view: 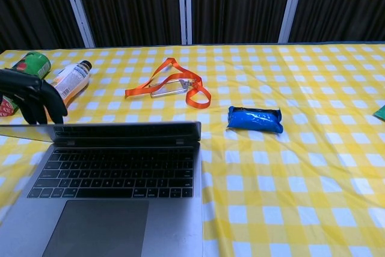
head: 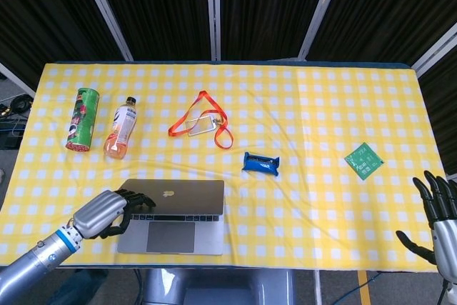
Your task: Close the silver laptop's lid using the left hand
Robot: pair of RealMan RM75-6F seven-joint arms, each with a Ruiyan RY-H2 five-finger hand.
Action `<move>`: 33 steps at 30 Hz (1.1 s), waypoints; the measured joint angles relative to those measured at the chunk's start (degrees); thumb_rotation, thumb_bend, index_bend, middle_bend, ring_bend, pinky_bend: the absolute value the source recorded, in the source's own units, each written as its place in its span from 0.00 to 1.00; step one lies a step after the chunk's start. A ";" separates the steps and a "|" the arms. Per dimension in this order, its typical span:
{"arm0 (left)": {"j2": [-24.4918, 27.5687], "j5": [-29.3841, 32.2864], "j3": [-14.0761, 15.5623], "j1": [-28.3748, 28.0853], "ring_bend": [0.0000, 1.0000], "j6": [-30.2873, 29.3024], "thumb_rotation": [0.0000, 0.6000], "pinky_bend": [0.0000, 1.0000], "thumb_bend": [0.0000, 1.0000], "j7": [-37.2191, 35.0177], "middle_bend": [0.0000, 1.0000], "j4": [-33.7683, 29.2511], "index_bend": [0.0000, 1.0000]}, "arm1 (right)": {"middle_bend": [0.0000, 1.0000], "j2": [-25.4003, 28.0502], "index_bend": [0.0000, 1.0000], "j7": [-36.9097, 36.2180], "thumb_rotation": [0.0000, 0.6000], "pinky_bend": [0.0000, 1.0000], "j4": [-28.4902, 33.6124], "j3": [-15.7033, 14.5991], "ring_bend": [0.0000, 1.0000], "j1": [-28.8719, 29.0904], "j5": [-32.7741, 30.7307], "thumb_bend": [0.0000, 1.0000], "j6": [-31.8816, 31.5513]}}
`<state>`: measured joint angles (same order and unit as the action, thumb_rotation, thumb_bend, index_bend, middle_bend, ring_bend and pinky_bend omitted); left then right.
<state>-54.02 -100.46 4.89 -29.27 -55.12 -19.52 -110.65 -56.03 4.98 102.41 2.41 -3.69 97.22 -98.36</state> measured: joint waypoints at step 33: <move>-15.96 2.94 6.01 0.68 0.28 3.86 1.00 0.25 1.00 6.42 0.27 9.66 0.31 | 0.00 0.04 0.01 -0.24 1.00 0.00 -0.12 0.07 0.00 -0.01 -0.02 0.00 0.10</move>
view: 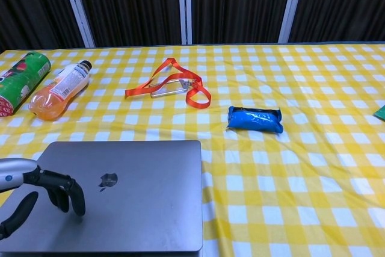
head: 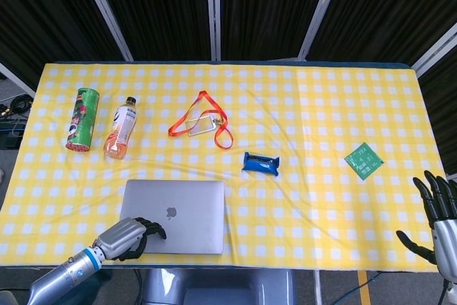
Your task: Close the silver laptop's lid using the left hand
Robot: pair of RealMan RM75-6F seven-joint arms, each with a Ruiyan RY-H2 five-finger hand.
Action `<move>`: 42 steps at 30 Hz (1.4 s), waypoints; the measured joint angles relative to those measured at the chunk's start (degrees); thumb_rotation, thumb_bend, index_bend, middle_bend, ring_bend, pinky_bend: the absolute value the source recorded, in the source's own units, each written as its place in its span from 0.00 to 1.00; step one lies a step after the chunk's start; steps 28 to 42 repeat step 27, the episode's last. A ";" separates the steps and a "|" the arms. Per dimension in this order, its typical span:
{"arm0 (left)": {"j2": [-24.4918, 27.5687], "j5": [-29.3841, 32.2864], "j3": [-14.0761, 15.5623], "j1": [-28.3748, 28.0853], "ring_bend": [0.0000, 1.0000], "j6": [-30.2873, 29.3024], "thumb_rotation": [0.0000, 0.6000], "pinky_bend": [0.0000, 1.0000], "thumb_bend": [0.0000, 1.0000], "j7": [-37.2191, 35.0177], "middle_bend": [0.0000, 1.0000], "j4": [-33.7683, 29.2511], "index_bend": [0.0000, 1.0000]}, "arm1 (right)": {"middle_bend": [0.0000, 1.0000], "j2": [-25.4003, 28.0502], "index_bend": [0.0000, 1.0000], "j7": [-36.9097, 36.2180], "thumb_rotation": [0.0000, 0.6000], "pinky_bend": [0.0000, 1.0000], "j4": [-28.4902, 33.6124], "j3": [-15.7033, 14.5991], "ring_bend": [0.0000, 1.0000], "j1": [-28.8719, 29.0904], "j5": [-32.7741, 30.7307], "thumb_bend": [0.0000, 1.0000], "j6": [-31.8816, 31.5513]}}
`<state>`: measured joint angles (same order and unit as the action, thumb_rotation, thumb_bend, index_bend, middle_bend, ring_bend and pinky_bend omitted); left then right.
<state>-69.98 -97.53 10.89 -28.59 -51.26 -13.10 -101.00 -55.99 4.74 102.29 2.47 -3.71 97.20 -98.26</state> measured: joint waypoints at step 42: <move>11.27 9.01 -7.81 14.15 0.00 -33.47 1.00 0.00 0.00 18.21 0.00 -10.47 0.00 | 0.00 -0.08 0.01 0.15 1.00 0.00 0.19 -0.11 0.00 -0.06 0.67 0.00 -0.24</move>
